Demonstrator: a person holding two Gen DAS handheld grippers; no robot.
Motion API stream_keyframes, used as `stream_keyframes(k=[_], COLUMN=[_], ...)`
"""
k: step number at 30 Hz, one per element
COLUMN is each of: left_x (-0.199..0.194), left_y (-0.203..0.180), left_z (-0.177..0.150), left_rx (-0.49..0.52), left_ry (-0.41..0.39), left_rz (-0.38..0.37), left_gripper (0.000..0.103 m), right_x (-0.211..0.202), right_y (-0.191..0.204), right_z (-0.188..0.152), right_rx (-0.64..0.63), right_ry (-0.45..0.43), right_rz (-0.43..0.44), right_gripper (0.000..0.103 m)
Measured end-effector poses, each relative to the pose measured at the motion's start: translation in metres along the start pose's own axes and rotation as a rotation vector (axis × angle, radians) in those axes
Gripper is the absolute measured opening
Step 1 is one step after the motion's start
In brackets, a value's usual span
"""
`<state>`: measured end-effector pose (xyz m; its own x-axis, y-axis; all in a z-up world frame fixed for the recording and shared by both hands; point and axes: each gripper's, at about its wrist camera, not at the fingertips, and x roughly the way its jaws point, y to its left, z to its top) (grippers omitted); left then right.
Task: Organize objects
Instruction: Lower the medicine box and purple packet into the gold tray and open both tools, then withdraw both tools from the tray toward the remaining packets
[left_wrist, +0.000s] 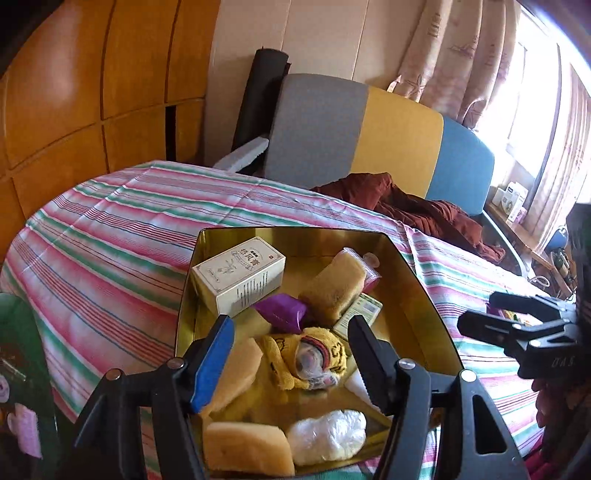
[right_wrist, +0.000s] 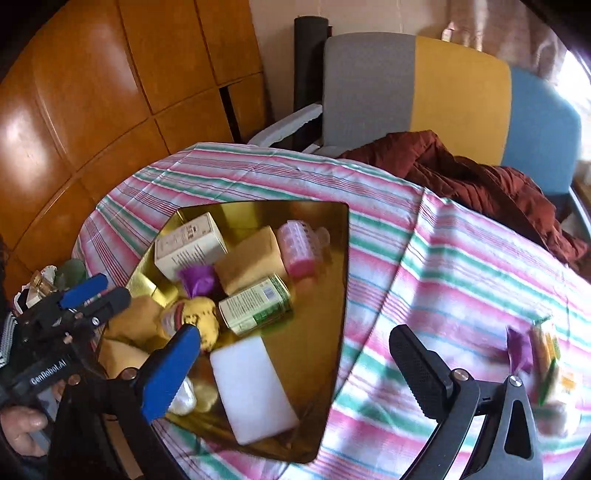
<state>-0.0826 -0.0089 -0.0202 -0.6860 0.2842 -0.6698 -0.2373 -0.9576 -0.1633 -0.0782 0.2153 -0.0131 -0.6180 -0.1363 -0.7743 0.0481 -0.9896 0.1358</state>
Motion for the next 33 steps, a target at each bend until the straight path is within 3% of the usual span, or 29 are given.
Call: stream_keyframes(k=[18,33], left_x=[-0.048,-0.042], left_y=[-0.046,-0.067], left_z=[-0.023,-0.038], left_rx=[0.093,0.119], left_ry=[-0.046,0.018], left_rz=[0.03,-0.026], left_gripper=[0.065,0.065], right_x=[-0.052,-0.068], right_y=[0.008,-0.015], right_z=[-0.047,-0.067], right_rx=[-0.017,0.029], right_ry=[-0.103,-0.133], right_rz=[-0.069,-0.149], right_gripper=[0.103,0.103])
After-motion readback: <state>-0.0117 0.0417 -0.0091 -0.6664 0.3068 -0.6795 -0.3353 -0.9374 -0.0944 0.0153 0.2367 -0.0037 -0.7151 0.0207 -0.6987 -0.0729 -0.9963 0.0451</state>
